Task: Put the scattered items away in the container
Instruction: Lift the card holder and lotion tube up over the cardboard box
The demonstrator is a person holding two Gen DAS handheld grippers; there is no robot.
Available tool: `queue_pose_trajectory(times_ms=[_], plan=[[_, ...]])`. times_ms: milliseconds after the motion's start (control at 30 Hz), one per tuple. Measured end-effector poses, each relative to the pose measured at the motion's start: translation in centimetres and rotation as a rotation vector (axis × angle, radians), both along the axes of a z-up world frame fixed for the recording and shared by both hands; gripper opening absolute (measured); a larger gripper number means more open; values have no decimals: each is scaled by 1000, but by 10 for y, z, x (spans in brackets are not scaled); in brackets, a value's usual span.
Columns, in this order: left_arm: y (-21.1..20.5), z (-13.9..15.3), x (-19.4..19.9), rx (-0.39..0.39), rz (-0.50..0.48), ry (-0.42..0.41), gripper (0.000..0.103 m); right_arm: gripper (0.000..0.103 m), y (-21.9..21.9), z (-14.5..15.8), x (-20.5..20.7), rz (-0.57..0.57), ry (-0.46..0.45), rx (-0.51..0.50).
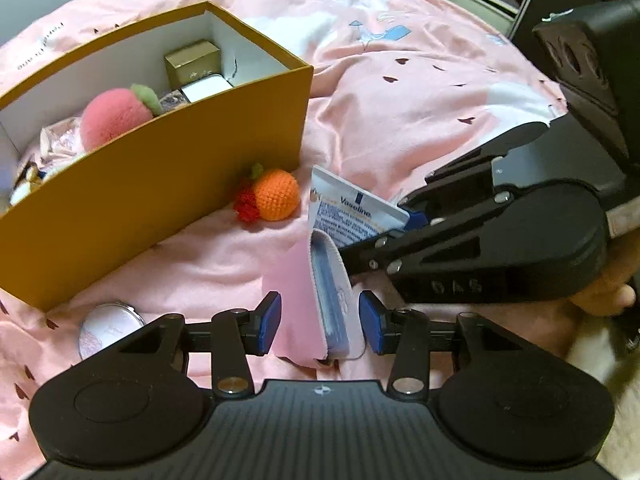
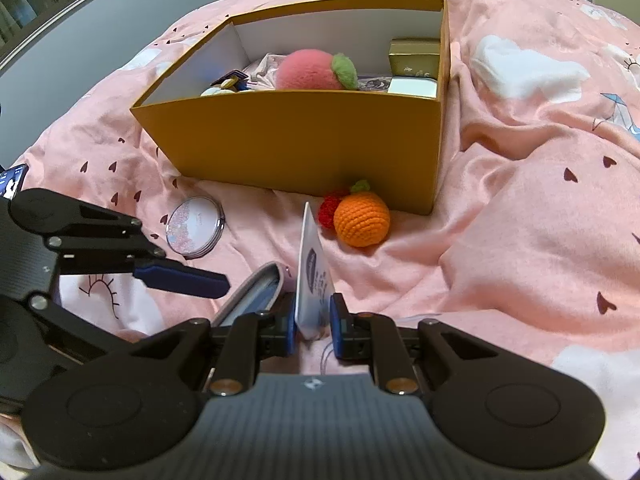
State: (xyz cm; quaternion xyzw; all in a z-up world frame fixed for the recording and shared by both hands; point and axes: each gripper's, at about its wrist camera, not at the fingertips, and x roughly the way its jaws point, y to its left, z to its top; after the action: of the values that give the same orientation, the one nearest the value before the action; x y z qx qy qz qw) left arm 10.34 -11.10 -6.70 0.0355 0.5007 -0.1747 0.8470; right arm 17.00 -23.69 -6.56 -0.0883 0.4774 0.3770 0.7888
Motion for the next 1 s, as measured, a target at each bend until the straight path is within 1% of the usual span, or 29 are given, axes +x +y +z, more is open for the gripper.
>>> queue_pose_trajectory(times_ms=[100,167,200,233,300,367,467,567,633,867,1000], plan=[[-4,-2,1,23,-2,6,42,18,3,-1,0,4,1,-4],[0,-2,1,14,10,9,40,18,5,-1,-1,9,1,-5],[3,-2,1,7,24,10,37,18,5,-1,-1,11,0,-6],[6,-1,2,2,36,12,32,18,5,-1,-1,10,-1,-7],[12,-1,2,11,62,16,28,18,6,-2,-1,9,0,-14],[15,-2,3,22,79,24,27,18,7,-3,-1,9,-6,-23],[18,-4,4,13,91,33,26,18,8,-3,-2,11,-13,-30],[19,-4,4,8,102,27,21,18,8,-4,-2,10,-16,-33],[23,-4,4,-8,115,27,20,18,7,-3,-2,5,-16,-33],[45,1,3,-116,173,37,19,17,5,2,-1,-15,-29,-22],[54,13,1,-160,187,14,19,17,5,7,0,-18,-42,-15]])
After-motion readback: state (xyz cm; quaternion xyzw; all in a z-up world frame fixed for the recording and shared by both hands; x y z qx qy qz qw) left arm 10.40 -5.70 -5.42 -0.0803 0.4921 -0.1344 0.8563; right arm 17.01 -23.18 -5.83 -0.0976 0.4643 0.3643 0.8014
